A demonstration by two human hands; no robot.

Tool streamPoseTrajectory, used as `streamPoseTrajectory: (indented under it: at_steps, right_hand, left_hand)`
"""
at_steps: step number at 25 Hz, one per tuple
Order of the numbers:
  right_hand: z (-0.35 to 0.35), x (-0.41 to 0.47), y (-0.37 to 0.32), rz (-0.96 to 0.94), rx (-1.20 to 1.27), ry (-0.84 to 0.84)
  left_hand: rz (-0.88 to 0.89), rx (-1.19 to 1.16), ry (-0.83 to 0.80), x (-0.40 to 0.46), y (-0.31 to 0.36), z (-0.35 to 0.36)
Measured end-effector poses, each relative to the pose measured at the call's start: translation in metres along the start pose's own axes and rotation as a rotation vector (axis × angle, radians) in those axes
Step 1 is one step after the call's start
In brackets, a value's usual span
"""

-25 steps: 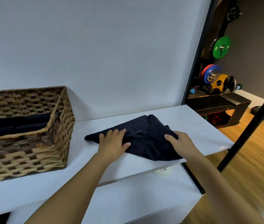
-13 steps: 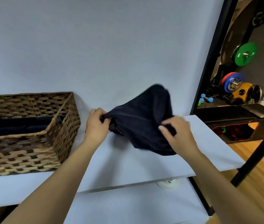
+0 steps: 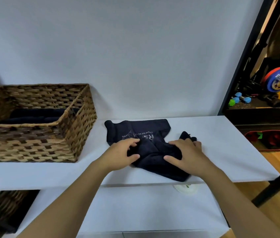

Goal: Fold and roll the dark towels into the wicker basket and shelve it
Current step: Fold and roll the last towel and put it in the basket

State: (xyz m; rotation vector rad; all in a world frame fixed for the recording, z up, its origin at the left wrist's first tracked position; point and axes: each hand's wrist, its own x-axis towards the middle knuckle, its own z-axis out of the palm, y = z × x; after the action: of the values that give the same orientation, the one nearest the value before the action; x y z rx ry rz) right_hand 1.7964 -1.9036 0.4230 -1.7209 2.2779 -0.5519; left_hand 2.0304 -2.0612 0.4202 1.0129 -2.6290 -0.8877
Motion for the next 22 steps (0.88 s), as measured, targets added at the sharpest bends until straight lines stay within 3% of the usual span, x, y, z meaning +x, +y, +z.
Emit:
streamPoseTrajectory:
  at_steps: [4, 6, 9, 13, 15, 16, 19, 21, 22]
  right_hand:
    - [-0.012, 0.012, -0.006, 0.012, -0.074, 0.358]
    - [-0.019, 0.01, -0.005, 0.03, -0.031, 0.307]
    - [-0.018, 0.0, -0.004, 0.079, -0.093, -0.015]
    - [-0.013, -0.002, -0.01, 0.115, -0.015, 0.067]
    - [-0.016, 0.0, -0.015, 0.161, 0.035, 0.236]
    - [-0.022, 0.0, -0.015, 0.229, 0.178, 0.383]
    - [-0.054, -0.009, -0.02, 0.298, 0.81, 0.851]
    - [-0.063, -0.019, -0.016, 0.306, 0.794, 0.902]
    - [-0.061, -0.024, -0.013, 0.328, 0.695, 0.822]
  left_hand:
    - [-0.07, 0.294, 0.069, 0.006, 0.003, 0.004]
    - [-0.028, 0.33, 0.076, 0.006, 0.002, 0.003]
    - [-0.025, 0.21, 0.135, 0.005, -0.005, 0.003]
    - [-0.07, 0.095, 0.15, 0.003, -0.01, 0.002]
    - [-0.087, 0.11, 0.127, 0.001, -0.012, -0.001]
    - [-0.089, 0.105, 0.171, 0.0, -0.011, -0.004]
    - [-0.124, -0.094, 0.58, -0.003, -0.007, -0.02]
    - [-0.147, -0.276, 0.756, -0.006, -0.01, -0.029]
    - [-0.162, -0.282, 0.732, -0.006, -0.015, -0.029]
